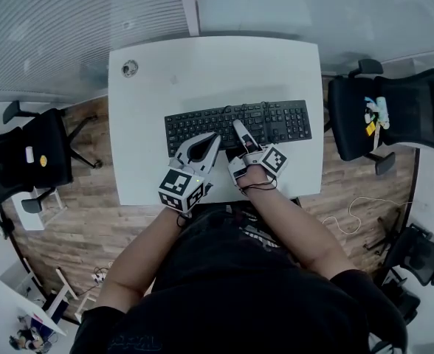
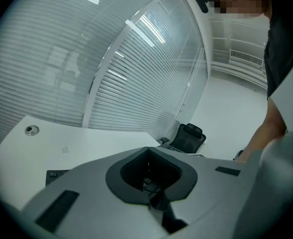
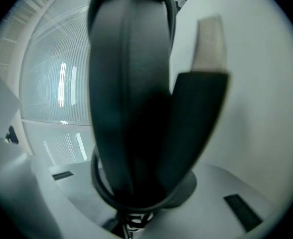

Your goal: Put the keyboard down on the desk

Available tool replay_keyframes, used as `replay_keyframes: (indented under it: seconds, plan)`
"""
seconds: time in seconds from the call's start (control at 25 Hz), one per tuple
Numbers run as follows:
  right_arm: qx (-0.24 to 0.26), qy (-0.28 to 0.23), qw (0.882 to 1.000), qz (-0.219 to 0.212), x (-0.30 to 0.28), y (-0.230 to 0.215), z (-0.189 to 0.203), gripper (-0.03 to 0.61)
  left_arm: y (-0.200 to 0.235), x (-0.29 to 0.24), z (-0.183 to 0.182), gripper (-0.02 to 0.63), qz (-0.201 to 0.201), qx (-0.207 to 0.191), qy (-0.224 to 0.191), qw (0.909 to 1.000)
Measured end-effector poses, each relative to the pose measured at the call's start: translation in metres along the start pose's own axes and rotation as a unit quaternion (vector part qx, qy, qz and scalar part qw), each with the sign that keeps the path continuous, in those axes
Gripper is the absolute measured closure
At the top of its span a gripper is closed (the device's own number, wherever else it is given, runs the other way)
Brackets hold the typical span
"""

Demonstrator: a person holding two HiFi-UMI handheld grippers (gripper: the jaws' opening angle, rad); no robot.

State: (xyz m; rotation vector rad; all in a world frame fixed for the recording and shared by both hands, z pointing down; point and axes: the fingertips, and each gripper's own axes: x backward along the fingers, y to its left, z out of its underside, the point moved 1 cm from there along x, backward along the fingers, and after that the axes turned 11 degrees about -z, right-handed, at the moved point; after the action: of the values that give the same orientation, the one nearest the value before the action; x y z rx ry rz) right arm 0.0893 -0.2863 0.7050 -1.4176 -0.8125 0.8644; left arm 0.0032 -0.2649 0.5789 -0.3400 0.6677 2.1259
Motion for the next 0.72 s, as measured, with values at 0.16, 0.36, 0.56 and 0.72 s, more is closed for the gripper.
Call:
replay_keyframes:
  seconds: [0.16, 0.36, 0.56, 0.72]
  plan:
    - [-0.023, -0.008, 0.999, 0.025, -0.001, -0.008, -0.002, 0.477, -0.003, -0.001, 0.009, 0.598, 0.002, 0.003, 0.009, 1.0]
    - [-0.031, -0.017, 0.999, 0.028, 0.0, -0.017, -0.004, 0.477, -0.003, -0.003, 0.015, 0.598, 0.002, 0.006, 0.016, 0.9999]
    - [-0.052, -0.026, 0.997, 0.042, 0.002, -0.026, -0.003, 0.477, -0.001, -0.003, 0.02, 0.598, -0.001, 0.007, 0.02, 0.9998]
    - [-0.062, -0.034, 0.996, 0.051, 0.008, -0.041, -0.005, 0.477, -0.002, -0.002, 0.024, 0.598, 0.001, 0.006, 0.027, 0.9996]
